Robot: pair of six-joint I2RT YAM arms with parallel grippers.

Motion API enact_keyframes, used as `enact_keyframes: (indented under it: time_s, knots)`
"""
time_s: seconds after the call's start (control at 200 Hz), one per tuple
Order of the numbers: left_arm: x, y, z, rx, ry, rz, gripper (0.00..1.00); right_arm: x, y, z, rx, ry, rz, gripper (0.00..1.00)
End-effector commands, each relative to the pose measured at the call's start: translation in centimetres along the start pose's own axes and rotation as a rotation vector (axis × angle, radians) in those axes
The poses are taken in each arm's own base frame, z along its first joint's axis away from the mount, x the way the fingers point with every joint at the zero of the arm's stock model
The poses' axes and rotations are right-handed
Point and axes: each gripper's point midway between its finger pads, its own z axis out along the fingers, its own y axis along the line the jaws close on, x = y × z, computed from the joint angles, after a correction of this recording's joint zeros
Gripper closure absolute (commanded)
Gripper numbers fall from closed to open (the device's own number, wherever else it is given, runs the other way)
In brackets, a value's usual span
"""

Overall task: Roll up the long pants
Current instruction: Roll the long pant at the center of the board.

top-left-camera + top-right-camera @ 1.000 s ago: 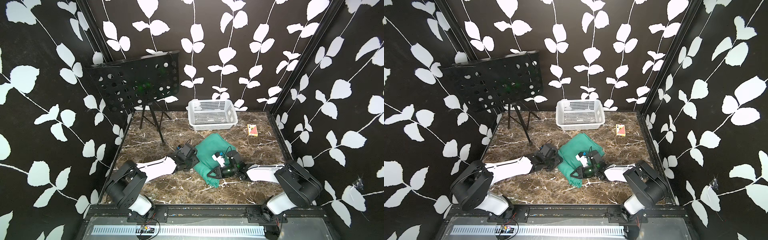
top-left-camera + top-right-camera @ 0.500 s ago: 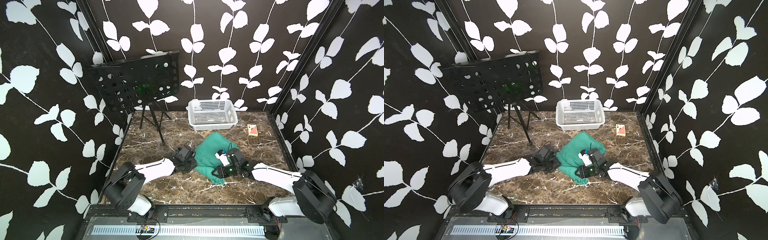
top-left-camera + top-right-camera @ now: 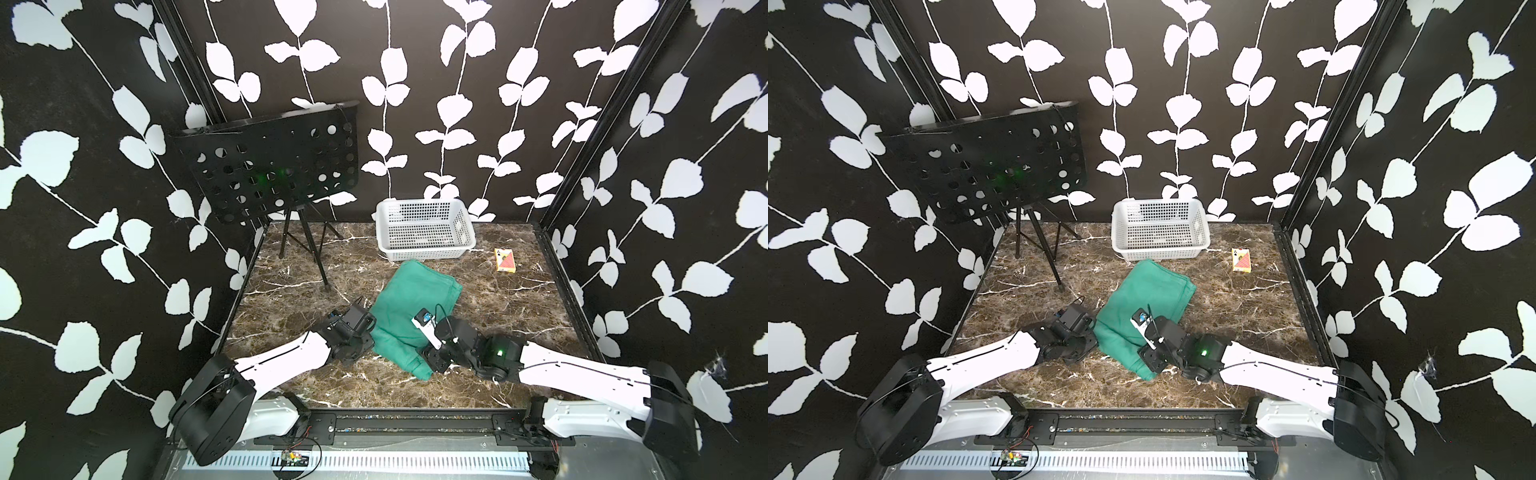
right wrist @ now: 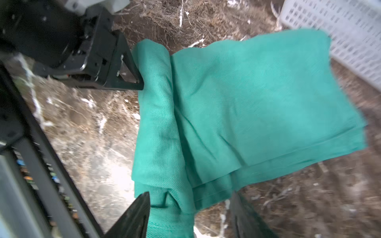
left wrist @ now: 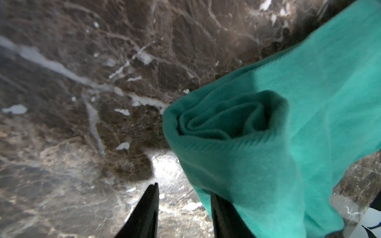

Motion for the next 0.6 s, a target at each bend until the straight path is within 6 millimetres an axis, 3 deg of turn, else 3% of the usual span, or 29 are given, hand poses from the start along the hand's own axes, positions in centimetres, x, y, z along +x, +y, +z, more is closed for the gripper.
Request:
enact_keyframes:
  time_s: [0.0,0.16,0.29,0.36,0.49,0.595]
  knots:
    - [-0.6,-1.3,0.3,0.024,-0.018,0.001,0.59,-0.9,0.5,0.0,0.074,0.007,-0.169,0.34]
    - [-0.8,-2.3,0.6,0.041,-0.018,0.0,0.59,-1.1,4.4,2.5,-0.003,0.025,-0.199,0.31]
    - [-0.7,-2.4,0.6,0.045,-0.017,-0.004,0.59,-0.4,5.7,5.0,-0.015,0.056,-0.196,0.31]
    - [-0.8,-2.4,0.5,0.047,-0.018,-0.007,0.59,0.7,5.2,6.3,0.026,0.084,-0.201,0.31]
    - [-0.9,-2.7,0.1,0.062,-0.025,-0.011,0.59,2.5,2.2,7.4,0.197,0.116,-0.212,0.36]
    - [-1.2,-2.7,-0.7,0.075,-0.042,-0.018,0.59,3.4,1.1,7.4,0.222,0.126,-0.197,0.52]
